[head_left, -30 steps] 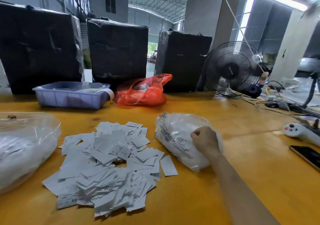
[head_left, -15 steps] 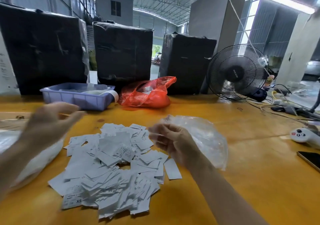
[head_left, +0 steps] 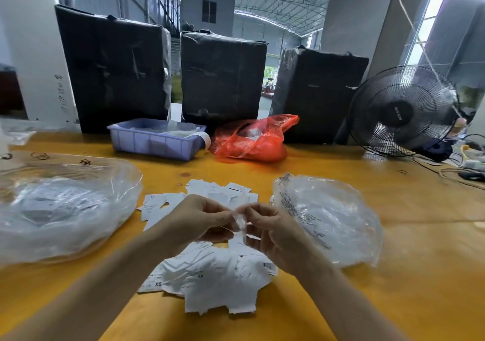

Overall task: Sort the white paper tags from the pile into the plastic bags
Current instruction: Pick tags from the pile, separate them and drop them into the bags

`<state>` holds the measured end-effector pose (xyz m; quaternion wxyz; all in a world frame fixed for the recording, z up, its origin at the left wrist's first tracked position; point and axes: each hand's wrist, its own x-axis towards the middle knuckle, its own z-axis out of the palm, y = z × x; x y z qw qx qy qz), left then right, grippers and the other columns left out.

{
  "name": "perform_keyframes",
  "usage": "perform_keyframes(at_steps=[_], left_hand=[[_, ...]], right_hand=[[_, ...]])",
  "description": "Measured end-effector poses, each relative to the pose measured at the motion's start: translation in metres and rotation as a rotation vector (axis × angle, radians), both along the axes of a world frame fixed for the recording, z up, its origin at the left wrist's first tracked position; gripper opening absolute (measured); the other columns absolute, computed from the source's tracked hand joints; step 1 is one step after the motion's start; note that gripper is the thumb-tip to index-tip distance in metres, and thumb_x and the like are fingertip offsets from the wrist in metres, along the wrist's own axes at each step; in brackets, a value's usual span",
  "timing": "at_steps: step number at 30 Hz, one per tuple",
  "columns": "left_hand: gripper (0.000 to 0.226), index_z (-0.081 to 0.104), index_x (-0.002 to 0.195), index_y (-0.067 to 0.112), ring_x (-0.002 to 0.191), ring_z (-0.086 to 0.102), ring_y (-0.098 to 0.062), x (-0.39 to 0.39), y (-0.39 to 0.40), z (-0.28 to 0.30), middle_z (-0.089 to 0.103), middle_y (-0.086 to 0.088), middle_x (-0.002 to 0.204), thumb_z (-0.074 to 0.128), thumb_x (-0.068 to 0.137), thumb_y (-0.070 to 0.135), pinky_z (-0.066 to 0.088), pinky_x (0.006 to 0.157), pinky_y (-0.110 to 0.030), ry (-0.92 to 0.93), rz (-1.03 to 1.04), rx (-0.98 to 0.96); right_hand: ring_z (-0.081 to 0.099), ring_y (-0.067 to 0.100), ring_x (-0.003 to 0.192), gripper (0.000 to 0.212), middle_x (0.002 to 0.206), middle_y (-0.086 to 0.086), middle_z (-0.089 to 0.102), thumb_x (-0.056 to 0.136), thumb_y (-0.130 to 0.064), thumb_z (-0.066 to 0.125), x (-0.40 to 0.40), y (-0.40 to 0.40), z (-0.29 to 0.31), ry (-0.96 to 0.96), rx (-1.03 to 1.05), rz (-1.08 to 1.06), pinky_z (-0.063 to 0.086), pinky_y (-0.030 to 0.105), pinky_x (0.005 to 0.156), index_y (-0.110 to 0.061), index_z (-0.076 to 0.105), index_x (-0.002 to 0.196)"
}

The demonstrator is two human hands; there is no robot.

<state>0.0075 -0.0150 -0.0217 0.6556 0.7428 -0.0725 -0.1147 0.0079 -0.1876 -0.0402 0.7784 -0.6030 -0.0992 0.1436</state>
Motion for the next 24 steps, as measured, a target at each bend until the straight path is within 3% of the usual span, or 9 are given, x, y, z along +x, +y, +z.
perform_keyframes(at_steps=[2, 3, 5, 7, 9, 12, 14, 19, 24], left_hand=[[0.011, 0.073, 0.081, 0.002, 0.065, 0.068, -0.016, 0.0, -0.001, -0.001, 0.074, -0.012, 0.078, 0.067, 0.085, 0.011, 0.057, 0.068, -0.025, -0.024, 0.031, 0.02], [0.01, 0.074, 0.078, 0.004, 0.064, 0.068, -0.015, 0.0, -0.002, -0.001, 0.074, -0.012, 0.077, 0.07, 0.082, 0.012, 0.057, 0.064, -0.023, -0.049, 0.071, 0.034], [0.012, 0.073, 0.073, 0.003, 0.059, 0.066, -0.01, 0.002, -0.002, -0.002, 0.074, -0.009, 0.072, 0.075, 0.078, 0.014, 0.052, 0.054, -0.016, -0.11, 0.171, 0.083], [0.017, 0.072, 0.072, 0.001, 0.055, 0.064, -0.007, 0.003, -0.002, -0.002, 0.073, -0.009, 0.07, 0.077, 0.076, 0.016, 0.047, 0.049, -0.014, -0.166, 0.233, 0.152], [0.016, 0.071, 0.072, 0.0, 0.055, 0.065, -0.007, 0.003, -0.001, -0.003, 0.072, -0.01, 0.069, 0.077, 0.077, 0.014, 0.047, 0.049, -0.014, -0.188, 0.234, 0.172], [0.009, 0.071, 0.077, 0.0, 0.055, 0.066, -0.008, 0.003, -0.001, -0.002, 0.073, -0.009, 0.07, 0.072, 0.081, 0.008, 0.049, 0.051, -0.013, -0.167, 0.2, 0.136], [0.007, 0.071, 0.081, 0.001, 0.057, 0.067, -0.008, 0.004, -0.001, -0.002, 0.074, -0.007, 0.073, 0.07, 0.083, 0.008, 0.05, 0.052, -0.013, -0.146, 0.192, 0.103], [0.013, 0.07, 0.087, 0.001, 0.07, 0.071, -0.012, 0.004, -0.005, -0.004, 0.075, -0.007, 0.084, 0.067, 0.085, 0.013, 0.052, 0.056, -0.015, -0.066, 0.256, -0.164], [0.011, 0.062, 0.086, -0.002, 0.071, 0.073, -0.02, 0.004, 0.0, 0.0, 0.074, -0.016, 0.082, 0.07, 0.079, 0.001, 0.055, 0.055, -0.018, -0.039, 0.335, -0.366]], right_hand=[[0.06, 0.016, 0.075, 0.023, 0.087, 0.004, 0.063, 0.09, -0.029, 0.056, 0.001, 0.001, -0.001, 0.037, 0.01, -0.02, 0.049, 0.025, 0.063, -0.017, 0.075, 0.083], [0.062, 0.016, 0.079, 0.033, 0.094, 0.003, 0.064, 0.084, -0.045, 0.058, 0.001, 0.0, -0.001, 0.057, 0.004, -0.034, 0.051, 0.027, 0.065, -0.017, 0.074, 0.092], [0.064, 0.021, 0.095, 0.077, 0.11, 0.005, 0.065, 0.057, -0.073, 0.064, 0.002, 0.0, -0.002, 0.078, -0.025, -0.024, 0.055, 0.033, 0.073, -0.017, 0.066, 0.11], [0.064, 0.024, 0.103, 0.101, 0.115, 0.007, 0.065, 0.037, -0.076, 0.073, 0.001, 0.0, -0.001, 0.053, -0.074, 0.014, 0.056, 0.038, 0.08, -0.016, 0.06, 0.116], [0.065, 0.021, 0.1, 0.089, 0.113, 0.008, 0.066, 0.046, -0.061, 0.08, 0.0, 0.001, -0.002, 0.01, -0.145, 0.003, 0.056, 0.035, 0.079, -0.012, 0.058, 0.118], [0.067, 0.015, 0.079, 0.029, 0.09, 0.007, 0.07, 0.075, -0.023, 0.075, 0.002, 0.001, -0.007, -0.003, -0.159, -0.104, 0.053, 0.025, 0.067, -0.008, 0.068, 0.099], [0.064, 0.015, 0.068, 0.005, 0.077, 0.006, 0.069, 0.083, -0.01, 0.067, 0.003, -0.001, -0.008, 0.005, -0.108, -0.146, 0.051, 0.024, 0.063, -0.007, 0.07, 0.087], [0.066, 0.016, 0.065, 0.005, 0.072, 0.006, 0.071, 0.084, -0.01, 0.067, 0.0, 0.0, -0.006, -0.075, -0.209, -0.071, 0.053, 0.024, 0.062, -0.007, 0.069, 0.082], [0.065, 0.016, 0.068, 0.007, 0.08, 0.008, 0.069, 0.089, -0.006, 0.061, 0.008, -0.012, -0.007, -0.485, -0.751, -0.386, 0.054, 0.024, 0.063, -0.005, 0.068, 0.086]])
